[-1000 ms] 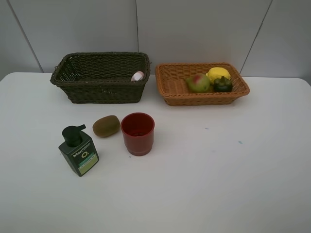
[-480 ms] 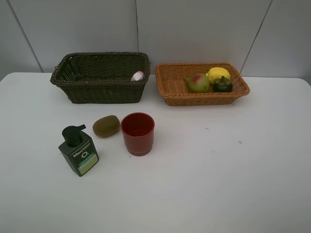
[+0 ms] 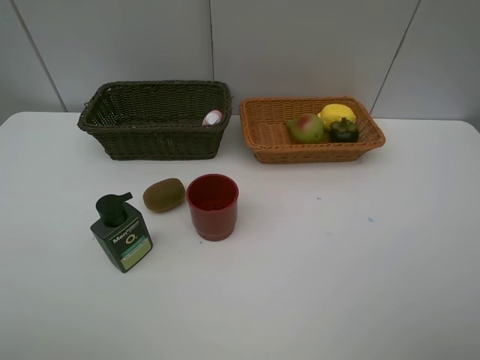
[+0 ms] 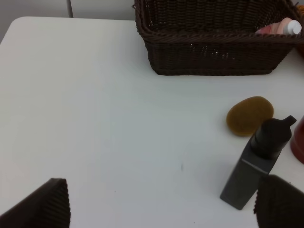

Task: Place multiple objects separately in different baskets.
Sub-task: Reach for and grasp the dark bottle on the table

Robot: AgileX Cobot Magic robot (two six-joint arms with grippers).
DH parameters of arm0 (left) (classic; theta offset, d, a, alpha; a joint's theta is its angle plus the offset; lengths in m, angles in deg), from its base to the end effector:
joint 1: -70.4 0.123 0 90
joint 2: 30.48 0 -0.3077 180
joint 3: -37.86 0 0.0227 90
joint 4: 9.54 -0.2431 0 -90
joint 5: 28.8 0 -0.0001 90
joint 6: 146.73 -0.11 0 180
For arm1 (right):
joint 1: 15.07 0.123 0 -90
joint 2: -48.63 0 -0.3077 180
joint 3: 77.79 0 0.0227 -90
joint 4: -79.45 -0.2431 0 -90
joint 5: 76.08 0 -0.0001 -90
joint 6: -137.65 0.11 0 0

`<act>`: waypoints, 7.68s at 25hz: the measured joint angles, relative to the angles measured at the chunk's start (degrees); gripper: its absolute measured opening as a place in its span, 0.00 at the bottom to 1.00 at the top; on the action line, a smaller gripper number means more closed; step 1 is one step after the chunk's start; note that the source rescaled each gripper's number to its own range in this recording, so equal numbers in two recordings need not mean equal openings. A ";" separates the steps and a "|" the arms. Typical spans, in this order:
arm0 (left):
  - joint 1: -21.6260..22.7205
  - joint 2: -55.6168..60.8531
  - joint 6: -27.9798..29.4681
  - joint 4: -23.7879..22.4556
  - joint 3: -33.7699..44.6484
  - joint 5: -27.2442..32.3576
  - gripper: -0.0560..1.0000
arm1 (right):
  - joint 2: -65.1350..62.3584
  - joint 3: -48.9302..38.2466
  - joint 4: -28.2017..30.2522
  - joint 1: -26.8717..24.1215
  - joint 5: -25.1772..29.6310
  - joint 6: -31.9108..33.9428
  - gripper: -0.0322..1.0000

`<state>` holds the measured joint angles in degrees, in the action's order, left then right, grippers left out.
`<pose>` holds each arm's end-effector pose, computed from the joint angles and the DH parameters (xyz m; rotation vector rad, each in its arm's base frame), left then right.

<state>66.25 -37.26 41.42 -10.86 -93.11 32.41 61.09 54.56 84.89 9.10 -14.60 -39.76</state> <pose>-0.0191 0.0036 0.2647 -0.0726 2.0425 -0.1067 -0.0032 -0.0115 0.2729 -0.3960 2.0851 0.1622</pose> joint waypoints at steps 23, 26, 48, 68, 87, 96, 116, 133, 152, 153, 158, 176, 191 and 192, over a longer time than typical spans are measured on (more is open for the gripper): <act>0.00 0.00 0.00 0.00 0.00 0.00 1.00 | -5.41 -0.13 -0.53 -28.43 -0.20 -0.36 0.93; 0.00 0.00 0.00 0.00 0.00 0.00 1.00 | -5.41 -0.29 -0.59 -28.69 -0.20 -0.36 0.93; 0.00 0.00 0.00 0.00 0.00 0.00 1.00 | -5.41 -0.29 -0.59 -28.69 -0.20 -0.41 0.93; 0.00 0.00 0.00 0.00 0.00 0.00 1.00 | -5.41 -0.29 -0.59 -28.69 -0.20 -0.41 0.93; 0.00 -28.76 -8.14 1.33 -14.68 -3.31 1.00 | -5.41 -0.29 -0.59 -28.69 -0.20 -0.41 0.93; 0.00 -45.01 -24.46 10.56 -17.17 -4.57 1.00 | -5.41 -0.29 -0.59 -28.69 -0.20 -0.41 0.93; -7.85 -65.61 -37.35 17.16 -17.17 -7.97 1.00 | -5.41 -0.29 -0.59 -28.69 -0.20 -0.41 0.93; -17.31 -77.97 -37.21 15.07 -17.28 -13.15 1.00 | -5.41 -0.29 -0.59 -28.69 -0.20 -0.41 0.93; -18.91 -87.95 -38.15 12.92 -17.28 -18.53 1.00 | -5.41 -0.29 -0.59 -28.69 -0.20 -0.41 0.93; -19.11 -88.34 -38.31 12.92 -17.28 -18.78 1.00 | -5.41 -0.29 -0.59 -28.69 -0.20 -0.41 0.93; -19.33 -91.52 -38.38 12.92 -17.28 -20.04 1.00 | -5.41 -0.29 -0.59 -28.69 -0.20 -0.41 0.93; -19.33 -96.28 -38.49 12.92 -17.59 -23.50 0.89 | -5.41 -0.29 -0.59 -28.69 -0.20 -0.41 0.93; -19.33 -96.28 -37.65 12.91 -17.59 -22.91 0.52 | -5.41 -0.29 -0.59 -28.69 -0.20 -0.41 0.93; -19.33 -96.28 -37.66 12.91 -17.59 -22.91 0.52 | -5.41 -0.29 -0.59 -28.69 -0.20 -0.41 0.93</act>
<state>46.92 -133.54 3.76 2.05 -110.69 9.50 55.68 54.27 84.30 -19.59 -14.80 -40.17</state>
